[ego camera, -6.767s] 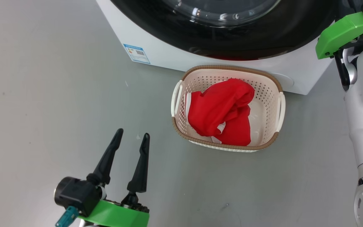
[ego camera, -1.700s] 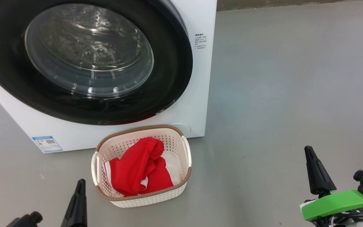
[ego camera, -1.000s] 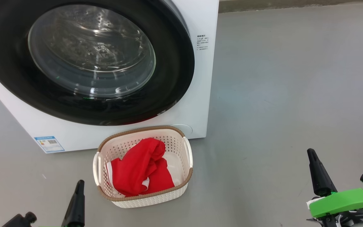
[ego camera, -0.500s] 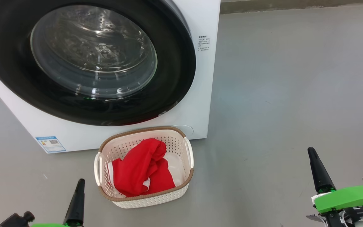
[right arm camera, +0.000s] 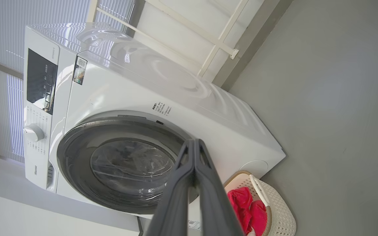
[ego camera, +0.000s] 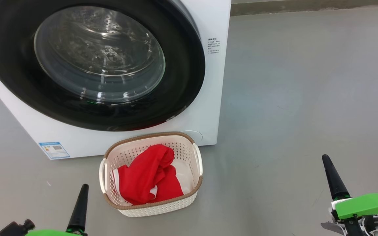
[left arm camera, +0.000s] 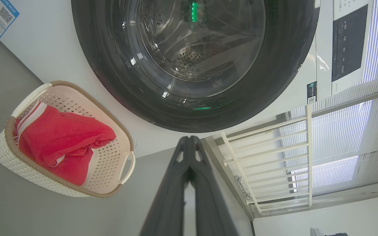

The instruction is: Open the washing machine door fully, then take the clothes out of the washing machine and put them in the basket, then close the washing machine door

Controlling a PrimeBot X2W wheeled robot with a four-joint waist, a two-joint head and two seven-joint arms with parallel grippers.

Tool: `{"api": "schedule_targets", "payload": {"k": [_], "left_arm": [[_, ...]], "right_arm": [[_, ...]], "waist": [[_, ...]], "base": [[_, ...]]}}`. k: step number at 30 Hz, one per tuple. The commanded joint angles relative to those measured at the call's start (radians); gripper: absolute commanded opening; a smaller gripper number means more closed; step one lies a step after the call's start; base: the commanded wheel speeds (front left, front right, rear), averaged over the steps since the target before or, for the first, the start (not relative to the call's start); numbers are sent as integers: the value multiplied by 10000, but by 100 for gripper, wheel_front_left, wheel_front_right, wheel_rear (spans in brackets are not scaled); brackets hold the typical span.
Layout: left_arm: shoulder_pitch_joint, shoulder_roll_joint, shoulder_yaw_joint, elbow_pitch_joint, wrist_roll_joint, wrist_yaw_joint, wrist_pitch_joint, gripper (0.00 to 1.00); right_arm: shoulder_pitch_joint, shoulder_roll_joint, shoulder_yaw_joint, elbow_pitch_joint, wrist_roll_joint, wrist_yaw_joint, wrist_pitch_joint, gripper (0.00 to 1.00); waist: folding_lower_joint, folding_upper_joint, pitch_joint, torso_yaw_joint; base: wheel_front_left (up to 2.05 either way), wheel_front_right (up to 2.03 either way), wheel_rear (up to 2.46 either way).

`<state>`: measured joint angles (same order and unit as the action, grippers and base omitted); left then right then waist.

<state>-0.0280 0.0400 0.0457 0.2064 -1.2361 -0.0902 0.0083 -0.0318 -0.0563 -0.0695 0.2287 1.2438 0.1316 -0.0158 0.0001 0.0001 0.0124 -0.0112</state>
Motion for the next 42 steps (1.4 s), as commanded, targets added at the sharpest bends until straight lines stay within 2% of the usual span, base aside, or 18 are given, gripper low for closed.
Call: {"api": "schedule_targets", "payload": {"k": [1,33,42], "left_arm": [[-410,140,306,-163,-280,-163,62,0],[-794,157,613,387,-3781,-405,994,0],[-795,150,623,387,-3773,-405,1002,0]], "right_arm": [[-512,-155,97,-211,275,-6,56,0],[-731,-182,-107,141,3928,-9,1021,0],[-734,-157,-143,144,3898,-9,1049,0]], "waist": [[0,-1,-3,4],[0,-1,-93,112],[0,-1,-93,112]], "base": [[0,0,0],[0,0,0],[0,0,0]]}}
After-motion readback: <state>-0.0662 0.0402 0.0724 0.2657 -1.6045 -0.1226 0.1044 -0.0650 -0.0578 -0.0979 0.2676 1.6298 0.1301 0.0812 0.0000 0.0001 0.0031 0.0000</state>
